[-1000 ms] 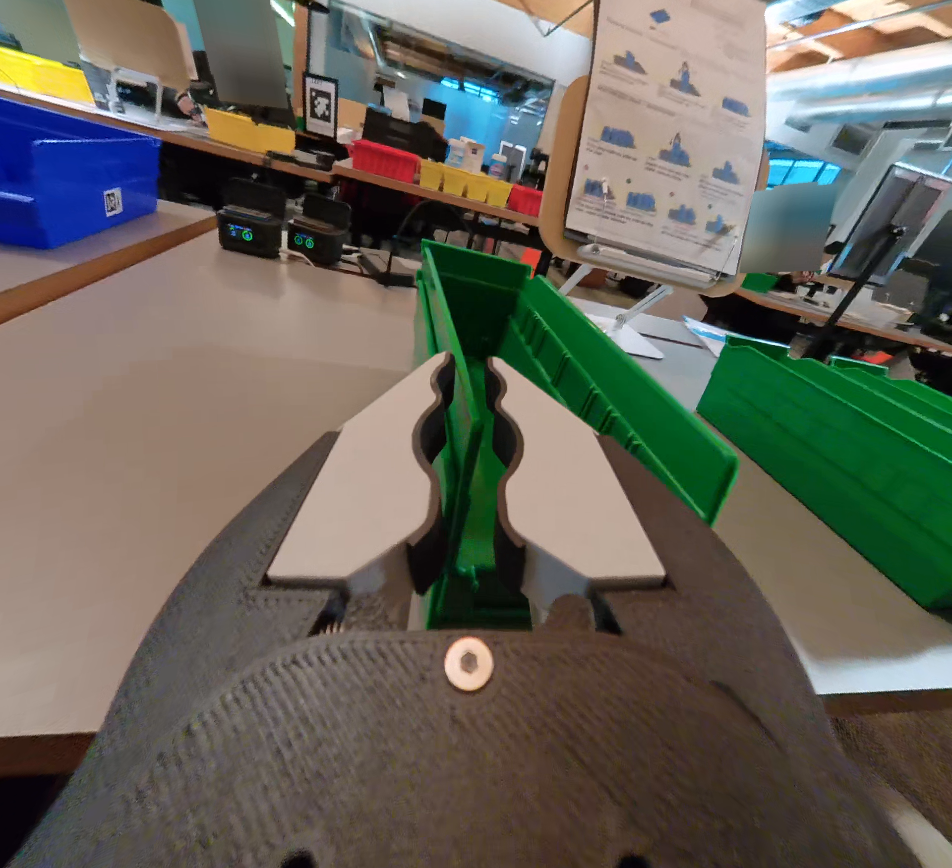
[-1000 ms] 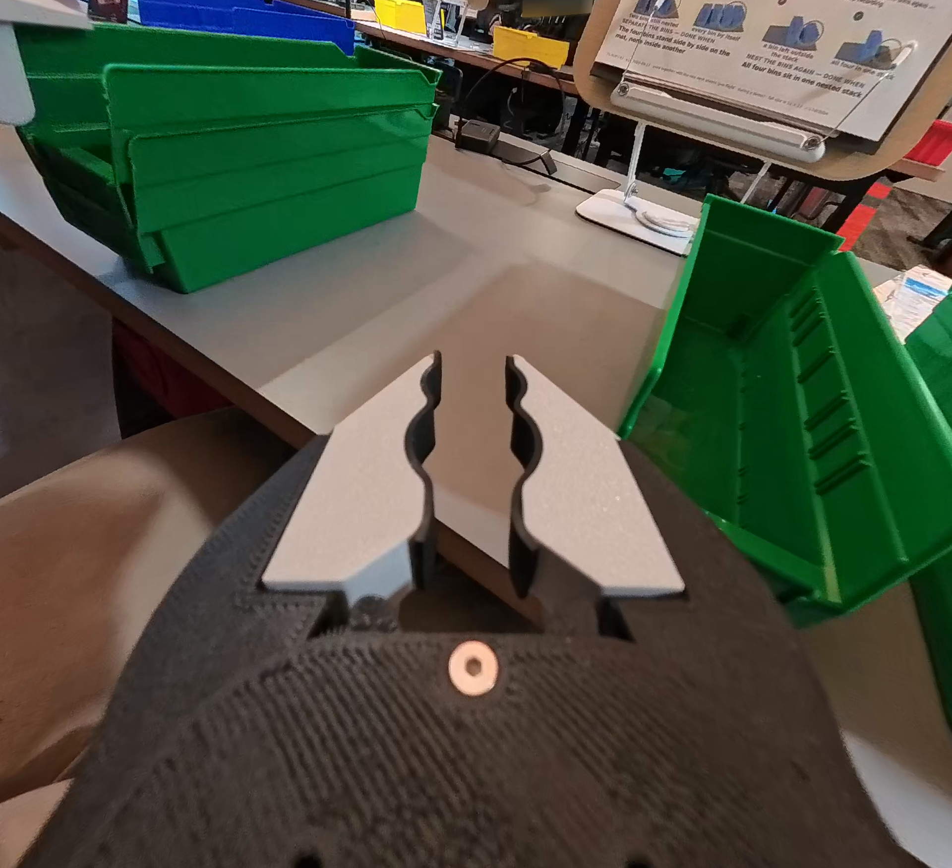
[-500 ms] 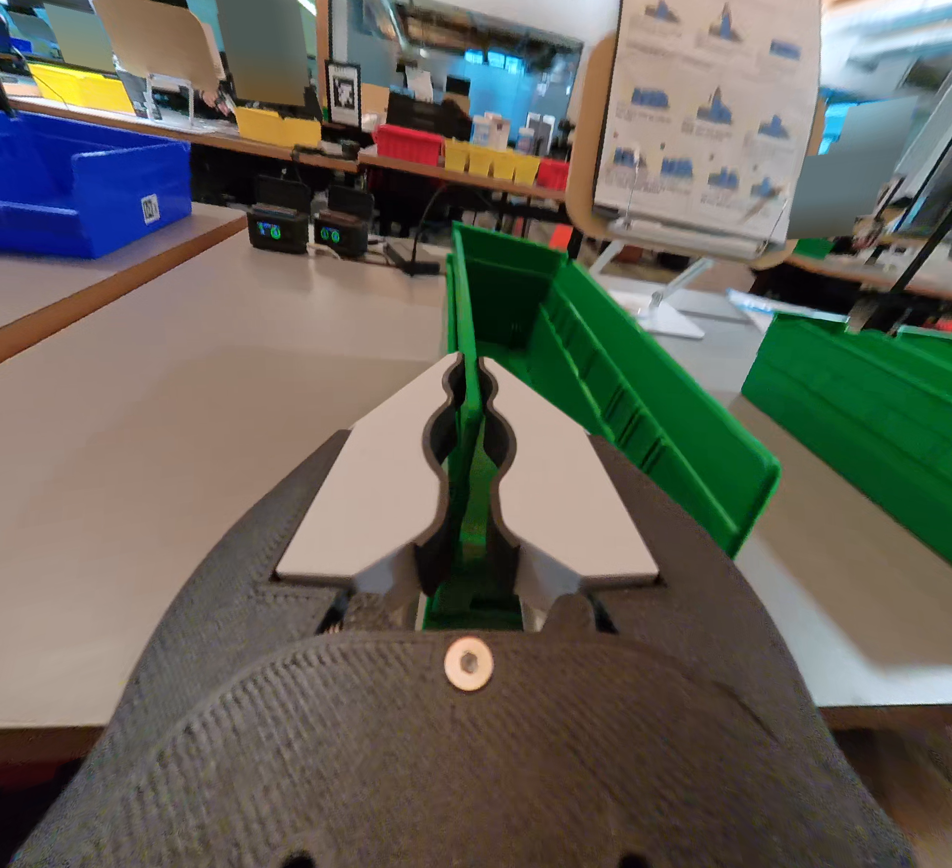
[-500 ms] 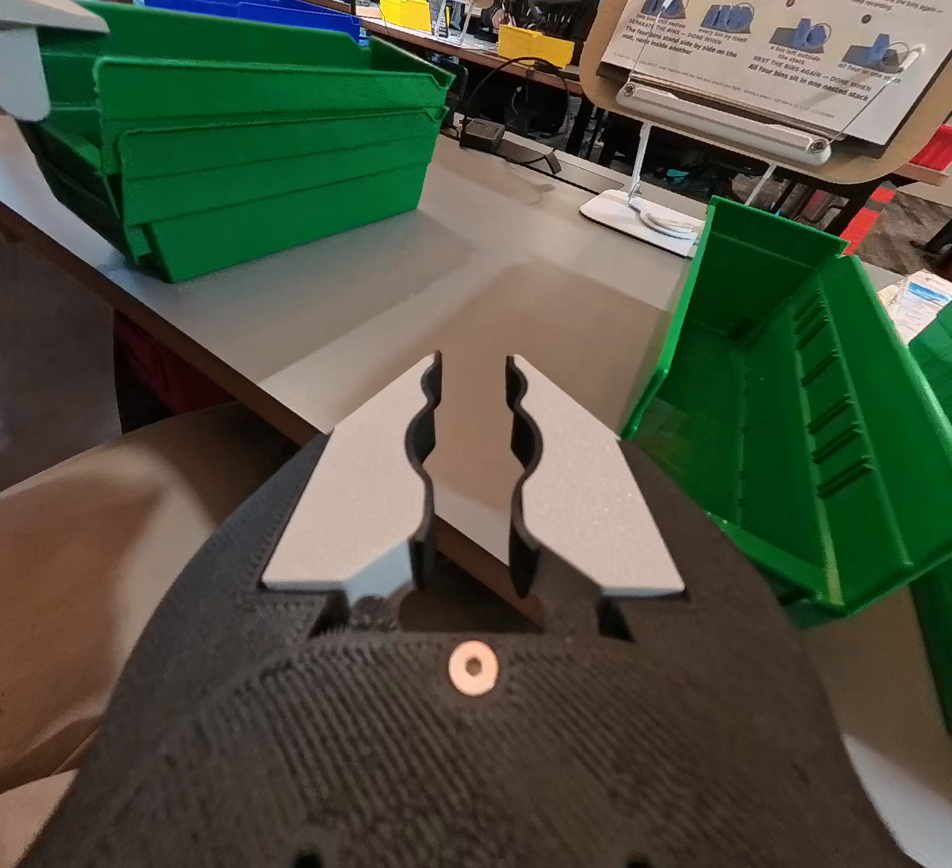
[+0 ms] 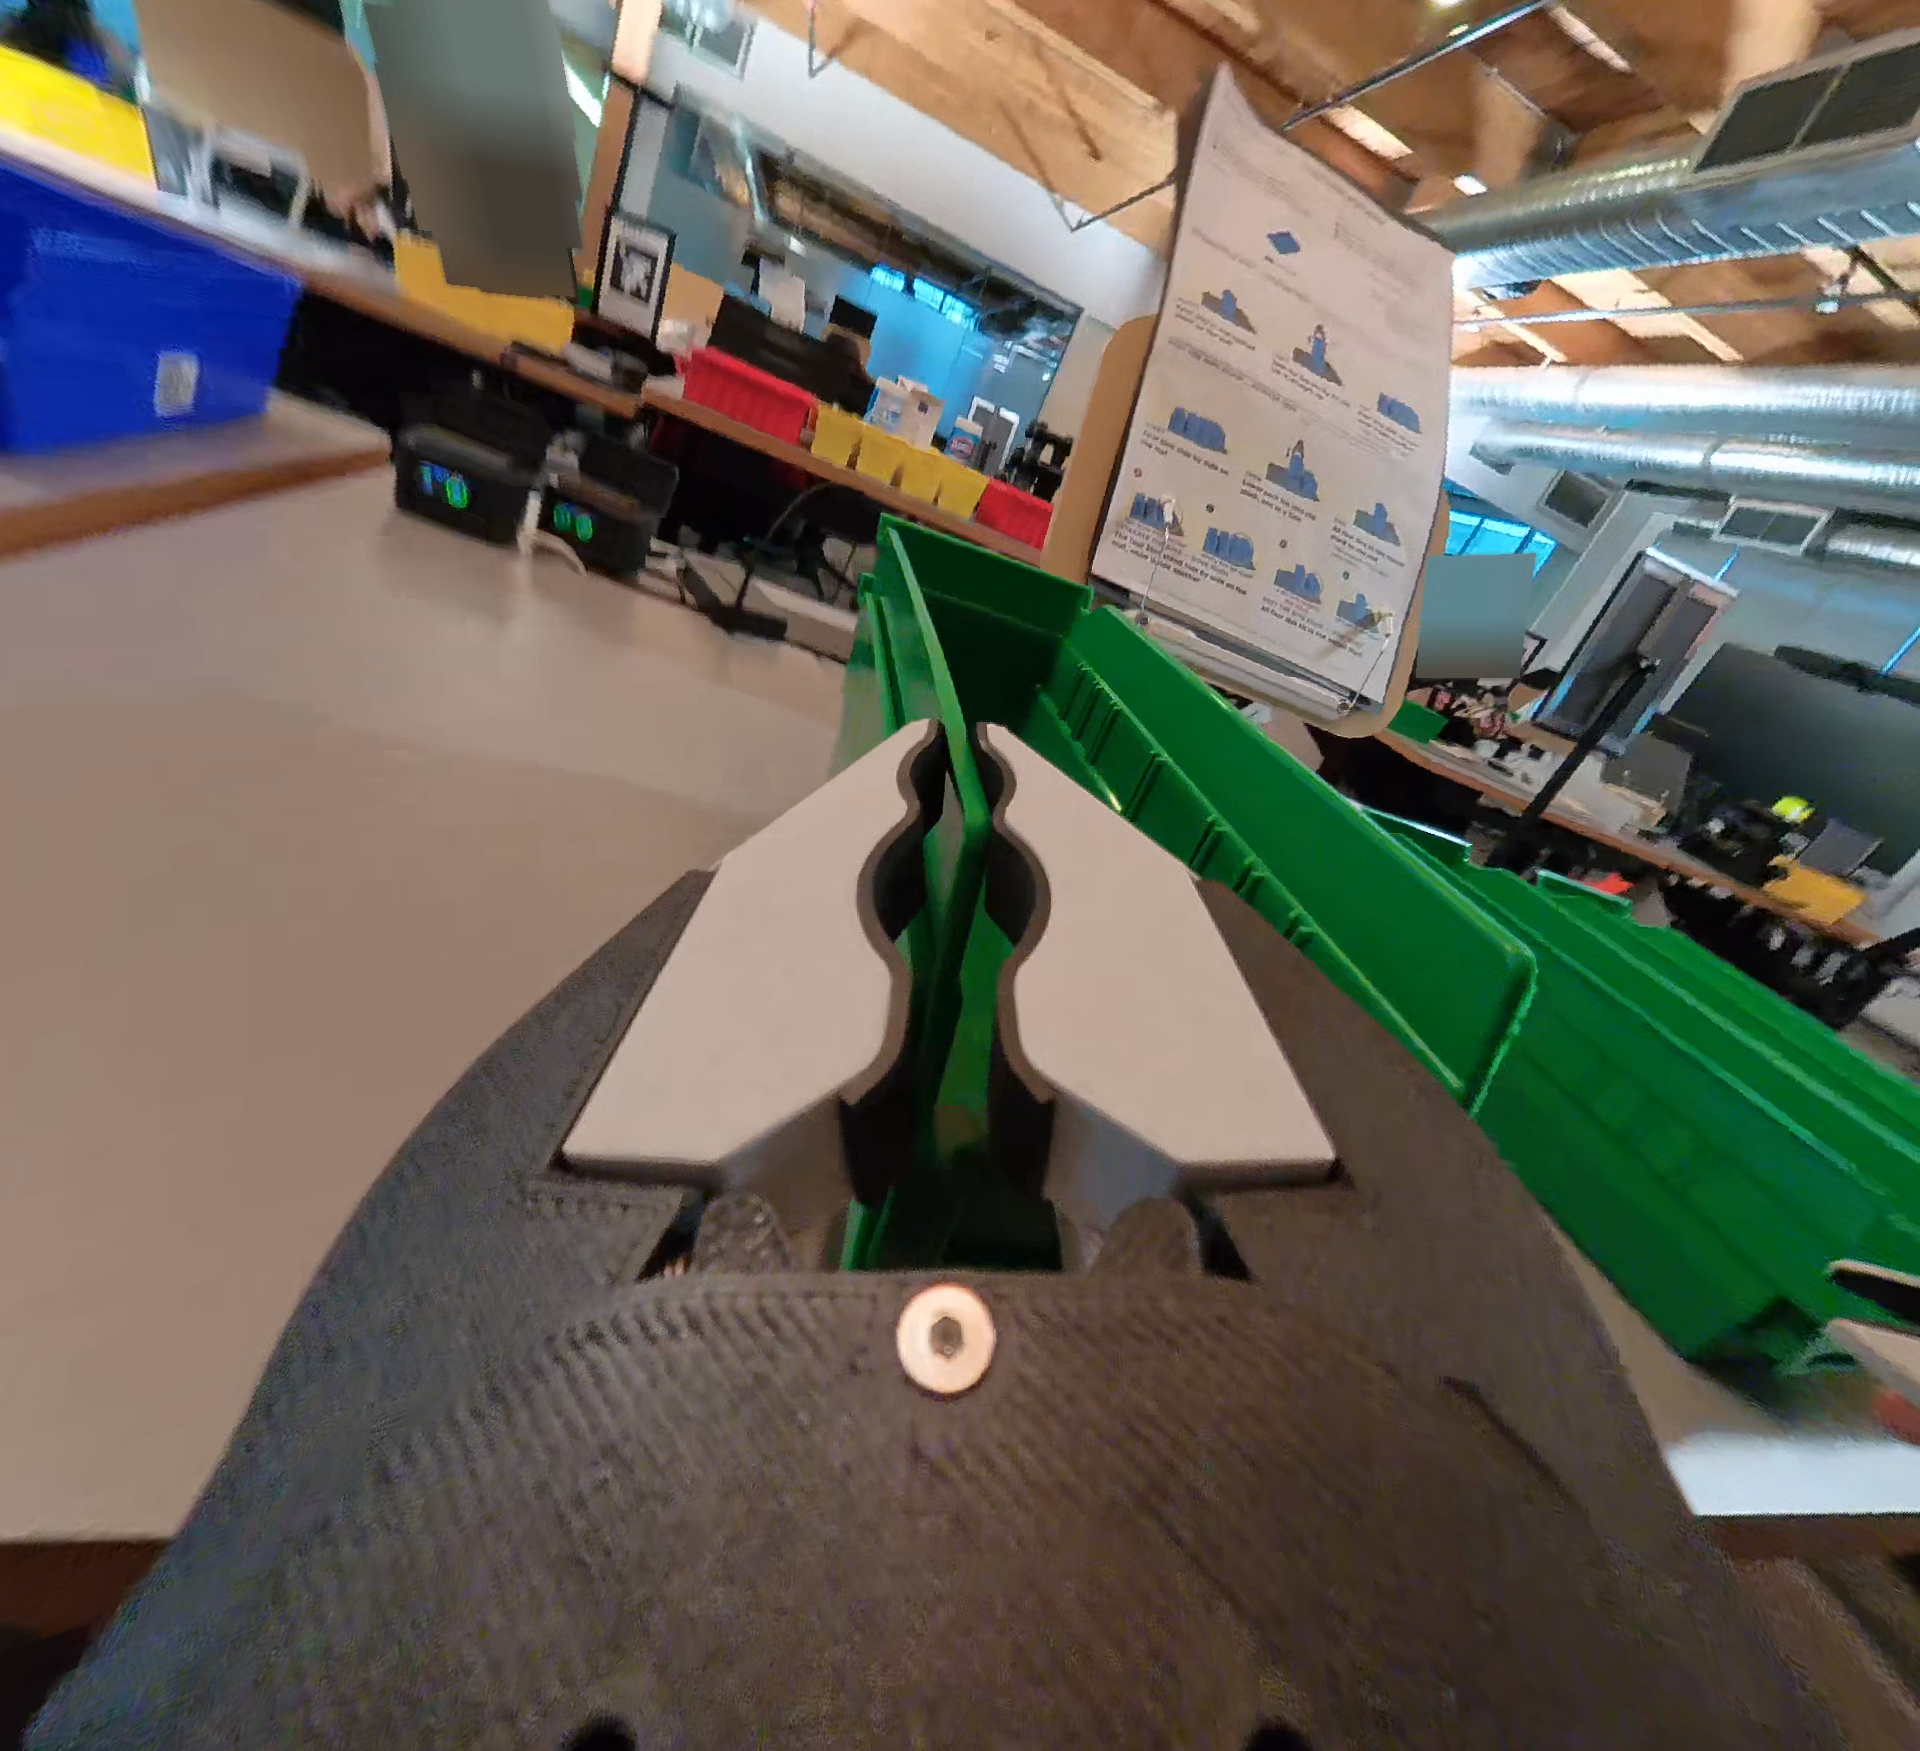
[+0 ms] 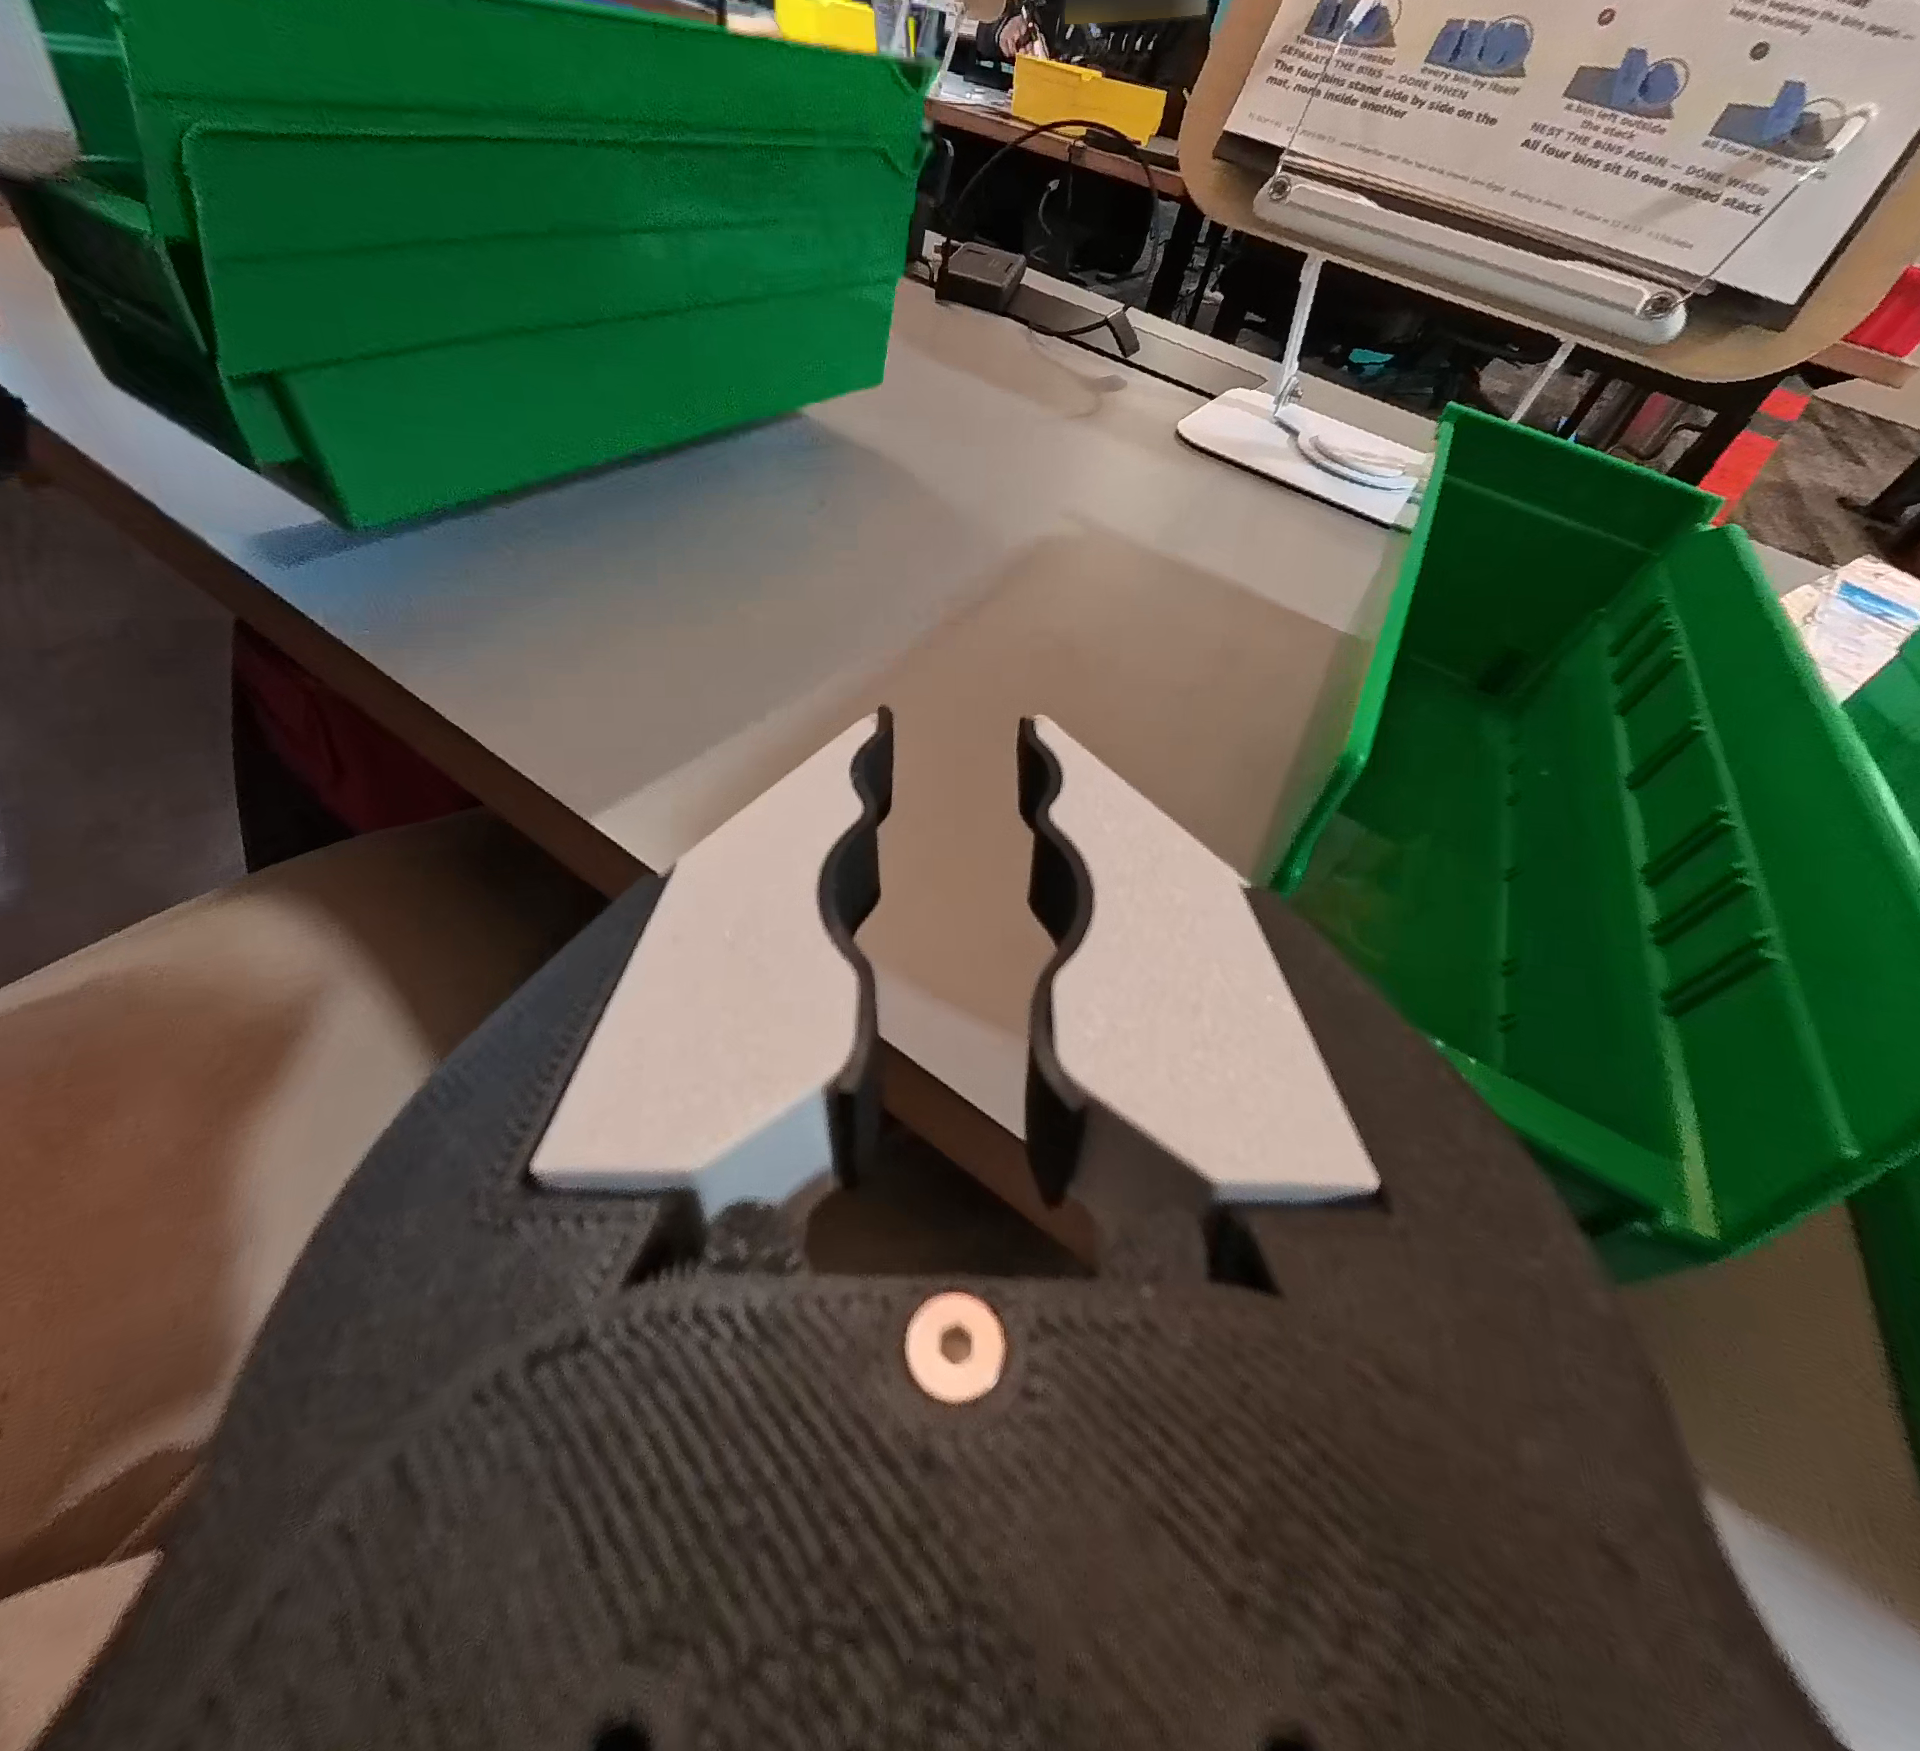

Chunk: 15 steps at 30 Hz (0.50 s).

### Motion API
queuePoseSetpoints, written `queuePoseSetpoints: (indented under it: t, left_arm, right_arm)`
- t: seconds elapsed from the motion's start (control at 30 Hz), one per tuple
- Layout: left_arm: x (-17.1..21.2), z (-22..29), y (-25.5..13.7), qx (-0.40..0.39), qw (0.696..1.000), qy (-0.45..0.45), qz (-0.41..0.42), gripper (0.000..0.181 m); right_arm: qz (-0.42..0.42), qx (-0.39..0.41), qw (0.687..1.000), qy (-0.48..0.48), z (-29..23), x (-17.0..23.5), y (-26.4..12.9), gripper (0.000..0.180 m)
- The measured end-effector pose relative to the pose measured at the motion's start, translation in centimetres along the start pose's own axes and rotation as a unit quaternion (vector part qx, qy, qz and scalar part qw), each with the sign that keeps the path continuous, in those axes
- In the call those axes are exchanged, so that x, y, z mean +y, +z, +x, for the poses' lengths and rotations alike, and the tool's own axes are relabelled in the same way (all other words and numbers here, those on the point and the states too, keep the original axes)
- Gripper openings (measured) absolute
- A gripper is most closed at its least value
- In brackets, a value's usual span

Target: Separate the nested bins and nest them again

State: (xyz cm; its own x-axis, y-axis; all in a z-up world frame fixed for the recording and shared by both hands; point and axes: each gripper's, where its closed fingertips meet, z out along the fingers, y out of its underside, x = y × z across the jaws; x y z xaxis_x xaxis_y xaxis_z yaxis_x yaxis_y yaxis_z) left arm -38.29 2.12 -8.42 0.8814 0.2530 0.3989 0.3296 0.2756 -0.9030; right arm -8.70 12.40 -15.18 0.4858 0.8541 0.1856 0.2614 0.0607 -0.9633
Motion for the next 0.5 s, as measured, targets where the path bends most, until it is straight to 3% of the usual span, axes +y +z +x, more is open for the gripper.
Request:
queuePoseSetpoints:
  t: [0.1,0.23,0.33,0.5]
  left_arm:
    - [0.7,0.6,-0.1,-0.001,1.000,-0.005,-0.010,0.000]
    - [0.7,1.9,0.1,0.009,1.000,0.007,-0.006,0.000]
    - [0.9,2.2,0.0,0.011,1.000,0.000,-0.009,0.000]
    - [0.9,3.0,-0.4,0.016,1.000,0.000,-0.007,0.000]
  right_arm:
    - [0.013,-0.019,0.999,0.028,-1.3,-0.7,0.6,0.023]
    - [0.041,-0.125,0.983,0.125,-7.4,-3.7,2.7,0.029]
    - [0.045,-0.198,0.956,0.213,-11.5,-6.2,4.7,0.031]
    - [0.007,-0.265,0.892,0.366,-13.8,-8.2,8.4,0.036]
